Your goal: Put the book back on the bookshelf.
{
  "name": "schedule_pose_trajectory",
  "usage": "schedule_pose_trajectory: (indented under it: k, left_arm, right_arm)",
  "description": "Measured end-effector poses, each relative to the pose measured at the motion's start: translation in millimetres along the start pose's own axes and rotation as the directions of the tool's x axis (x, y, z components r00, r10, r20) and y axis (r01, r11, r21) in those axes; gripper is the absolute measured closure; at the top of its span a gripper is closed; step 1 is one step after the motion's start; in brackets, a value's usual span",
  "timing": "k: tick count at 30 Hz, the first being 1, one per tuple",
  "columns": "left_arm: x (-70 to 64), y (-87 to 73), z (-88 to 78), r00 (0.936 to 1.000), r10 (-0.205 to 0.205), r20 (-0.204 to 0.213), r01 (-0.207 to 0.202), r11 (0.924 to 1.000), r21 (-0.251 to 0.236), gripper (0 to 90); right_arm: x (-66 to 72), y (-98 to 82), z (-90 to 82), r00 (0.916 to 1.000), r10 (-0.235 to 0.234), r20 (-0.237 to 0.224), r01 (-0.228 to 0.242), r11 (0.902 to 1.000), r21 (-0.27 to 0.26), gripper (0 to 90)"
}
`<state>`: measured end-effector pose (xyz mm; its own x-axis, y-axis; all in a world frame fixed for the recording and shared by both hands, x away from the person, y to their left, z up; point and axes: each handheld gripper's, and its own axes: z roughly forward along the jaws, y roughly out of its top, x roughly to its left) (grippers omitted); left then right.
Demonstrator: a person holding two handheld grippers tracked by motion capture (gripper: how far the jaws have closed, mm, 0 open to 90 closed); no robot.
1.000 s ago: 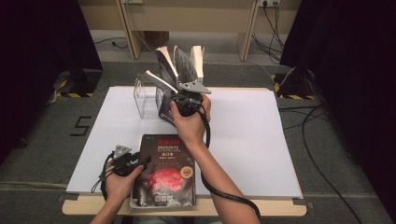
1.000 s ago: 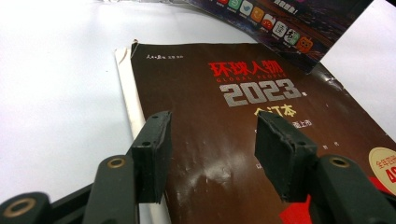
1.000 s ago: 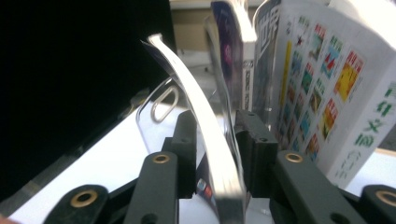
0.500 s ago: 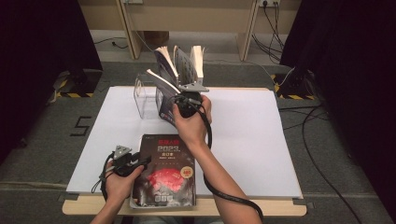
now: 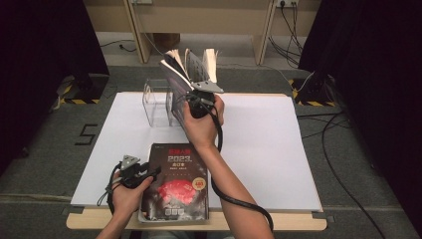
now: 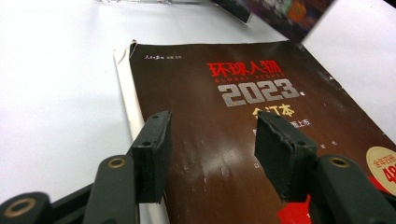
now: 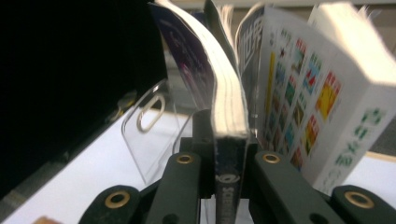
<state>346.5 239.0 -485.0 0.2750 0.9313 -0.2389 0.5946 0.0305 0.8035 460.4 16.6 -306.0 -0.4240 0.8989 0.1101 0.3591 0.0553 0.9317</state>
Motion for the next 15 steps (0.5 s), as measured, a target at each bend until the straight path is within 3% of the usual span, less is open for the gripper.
schedule_pose_trajectory:
  k: [3,7,9,13,15]
  left_arm:
    - [0.2,-0.1,0.1,1.0,0.0,0.001,0.0,1.0,0.001,45.9]
    - [0.4,-0.3,0.1,1.0,0.003,0.002,-0.003,1.0,0.003,45.9]
    - [0.2,-0.3,0.3,1.0,0.003,0.002,-0.003,1.0,0.002,45.9]
    - [-1.5,0.0,0.9,1.0,0.008,0.006,-0.008,1.0,0.002,45.9]
    - [-2.3,0.5,1.0,0.9999,0.01,0.008,-0.01,0.9999,-0.002,45.9]
  right_arm:
    - [0.8,1.8,3.8,0.9998,0.006,0.018,-0.006,0.9998,-0.02,84.9]
    - [1.3,-12.7,19.8,0.9982,0.009,0.059,-0.01,0.9998,0.019,84.6]
    - [1.6,-17.1,19.6,0.9974,-0.005,0.072,0.005,1.0,-0.004,84.2]
    - [2.0,-17.7,17.1,0.9978,-0.018,0.063,0.018,0.9998,-0.003,79.2]
    - [-0.6,-16.3,14.4,0.999,0.002,0.044,-0.002,1.0,0.005,75.9]
